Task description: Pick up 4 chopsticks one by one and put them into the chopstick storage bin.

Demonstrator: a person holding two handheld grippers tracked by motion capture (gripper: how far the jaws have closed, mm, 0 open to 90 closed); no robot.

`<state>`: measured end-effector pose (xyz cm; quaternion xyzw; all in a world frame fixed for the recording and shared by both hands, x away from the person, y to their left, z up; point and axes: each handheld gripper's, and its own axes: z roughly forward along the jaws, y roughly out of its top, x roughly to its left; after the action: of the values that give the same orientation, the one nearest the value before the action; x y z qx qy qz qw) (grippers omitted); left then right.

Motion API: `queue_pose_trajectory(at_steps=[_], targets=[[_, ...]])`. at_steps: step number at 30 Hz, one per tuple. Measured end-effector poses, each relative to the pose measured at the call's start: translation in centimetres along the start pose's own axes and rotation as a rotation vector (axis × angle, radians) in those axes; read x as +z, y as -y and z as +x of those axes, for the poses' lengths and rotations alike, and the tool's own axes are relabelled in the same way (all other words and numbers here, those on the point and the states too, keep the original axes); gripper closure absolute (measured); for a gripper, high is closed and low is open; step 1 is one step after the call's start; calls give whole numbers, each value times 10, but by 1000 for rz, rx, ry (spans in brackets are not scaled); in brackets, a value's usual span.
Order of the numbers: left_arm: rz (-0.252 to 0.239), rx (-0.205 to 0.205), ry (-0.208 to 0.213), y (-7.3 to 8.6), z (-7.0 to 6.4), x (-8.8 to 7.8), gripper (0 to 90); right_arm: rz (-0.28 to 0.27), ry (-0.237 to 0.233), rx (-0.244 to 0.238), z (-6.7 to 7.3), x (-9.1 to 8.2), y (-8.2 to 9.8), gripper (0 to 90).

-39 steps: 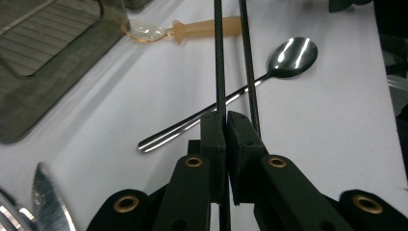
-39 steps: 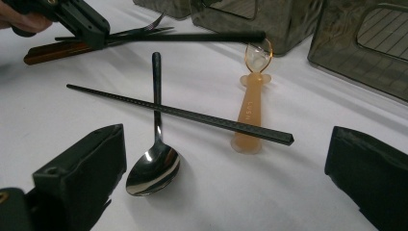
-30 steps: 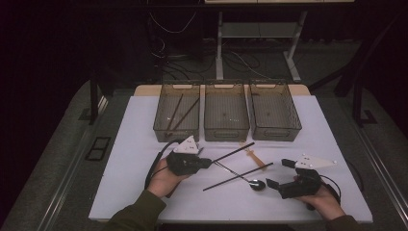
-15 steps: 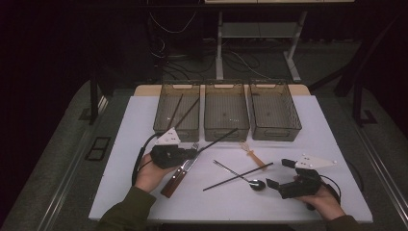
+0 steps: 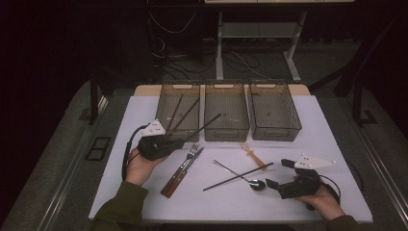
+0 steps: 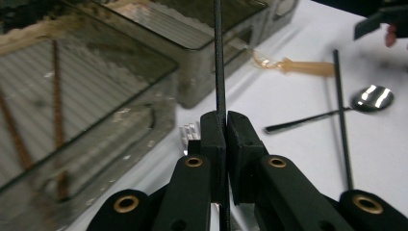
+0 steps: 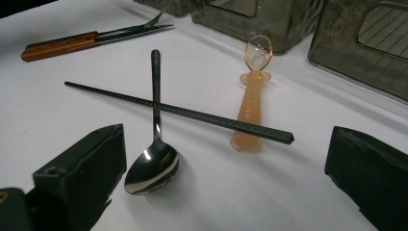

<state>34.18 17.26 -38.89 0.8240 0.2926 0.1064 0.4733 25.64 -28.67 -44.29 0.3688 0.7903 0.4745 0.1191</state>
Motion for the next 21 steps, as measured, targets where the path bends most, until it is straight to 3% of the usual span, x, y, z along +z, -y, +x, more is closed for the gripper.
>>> queue_pose_trajectory(at_steps=[10, 21], targets=[[-32, -56, -76, -8, 25, -7, 855, -6, -7, -3, 1, 0, 0, 9], [-34, -145, -145, -26, 54, -2, 855, -3, -5, 1, 1, 1, 0, 9]])
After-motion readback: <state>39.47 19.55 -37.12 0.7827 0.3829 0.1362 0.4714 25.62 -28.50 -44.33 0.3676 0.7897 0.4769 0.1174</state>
